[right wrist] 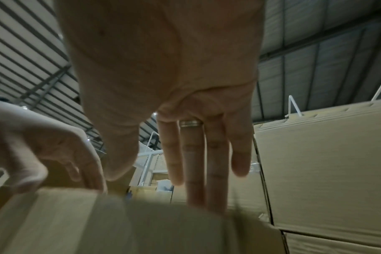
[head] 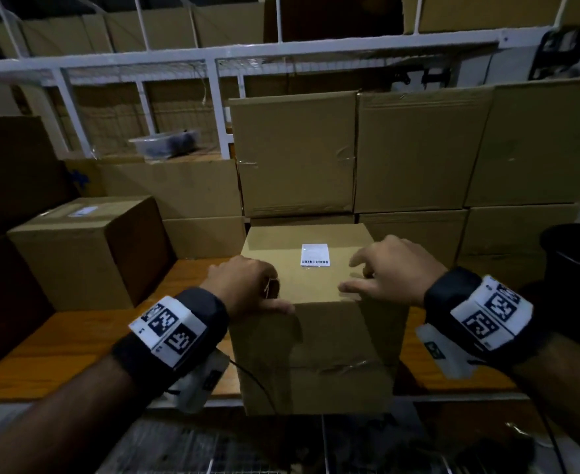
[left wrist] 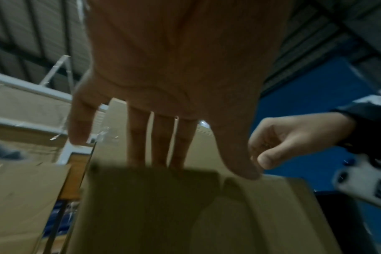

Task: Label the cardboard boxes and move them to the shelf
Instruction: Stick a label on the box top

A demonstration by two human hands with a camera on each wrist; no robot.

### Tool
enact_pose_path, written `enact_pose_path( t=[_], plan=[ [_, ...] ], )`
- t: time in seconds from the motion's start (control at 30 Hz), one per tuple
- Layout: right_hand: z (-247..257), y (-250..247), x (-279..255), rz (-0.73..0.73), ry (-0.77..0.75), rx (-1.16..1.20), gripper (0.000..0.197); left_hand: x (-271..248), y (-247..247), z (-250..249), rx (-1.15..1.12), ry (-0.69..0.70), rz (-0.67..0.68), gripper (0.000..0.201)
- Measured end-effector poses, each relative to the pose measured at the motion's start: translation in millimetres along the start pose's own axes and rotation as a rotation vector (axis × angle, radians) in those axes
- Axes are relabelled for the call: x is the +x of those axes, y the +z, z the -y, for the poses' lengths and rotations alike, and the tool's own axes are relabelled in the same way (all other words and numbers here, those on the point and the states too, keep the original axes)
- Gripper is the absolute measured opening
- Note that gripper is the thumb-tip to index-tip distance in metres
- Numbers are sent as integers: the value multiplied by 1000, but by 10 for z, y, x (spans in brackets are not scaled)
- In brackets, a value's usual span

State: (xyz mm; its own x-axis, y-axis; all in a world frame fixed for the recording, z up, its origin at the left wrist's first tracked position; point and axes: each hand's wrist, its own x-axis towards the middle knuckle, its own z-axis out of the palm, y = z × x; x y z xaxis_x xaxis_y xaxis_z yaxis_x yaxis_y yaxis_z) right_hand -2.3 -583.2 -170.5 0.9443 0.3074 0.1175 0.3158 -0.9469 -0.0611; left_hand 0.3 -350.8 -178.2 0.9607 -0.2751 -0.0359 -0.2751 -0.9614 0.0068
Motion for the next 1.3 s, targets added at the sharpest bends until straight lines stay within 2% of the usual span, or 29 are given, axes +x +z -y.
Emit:
enact_pose_path(
  t=[0.17, 0.3, 0.43, 0.53, 0.67, 0.73, 0.77, 0.93, 1.03, 1.3],
  plan=[
    [-52, -155, 568, 68, 29, 114, 32, 293, -282, 151, 29, 96, 3, 74],
    [-116, -289, 1006, 202, 31, 134, 20, 614, -366, 188, 38, 128, 26, 83],
    [-124, -278, 1320, 306, 18, 8, 20, 822, -274, 205, 29, 143, 121, 88],
    [-144, -206, 1493, 295, 5, -52, 25, 902, -131, 282, 4, 174, 178, 94],
    [-176, -53, 1636, 289, 25, -39, 36, 978, 85, 378, -16, 208, 166, 121],
    [-184, -8, 1683, 291, 31, -20, 37, 1013, 181, 420, -10, 224, 133, 138],
    [-189, 2, 1701, 289, 27, -4, 36, 1033, 218, 440, -11, 223, 120, 140],
    [-246, 52, 1761, 272, 57, 119, 20, 1066, 284, 459, -17, 231, 84, 126],
    [-259, 89, 1793, 268, 51, 137, 9, 1071, 288, 469, -30, 230, 91, 124],
    [-228, 111, 1785, 254, 0, 113, 10, 1067, 290, 471, -46, 237, 92, 126]
  ],
)
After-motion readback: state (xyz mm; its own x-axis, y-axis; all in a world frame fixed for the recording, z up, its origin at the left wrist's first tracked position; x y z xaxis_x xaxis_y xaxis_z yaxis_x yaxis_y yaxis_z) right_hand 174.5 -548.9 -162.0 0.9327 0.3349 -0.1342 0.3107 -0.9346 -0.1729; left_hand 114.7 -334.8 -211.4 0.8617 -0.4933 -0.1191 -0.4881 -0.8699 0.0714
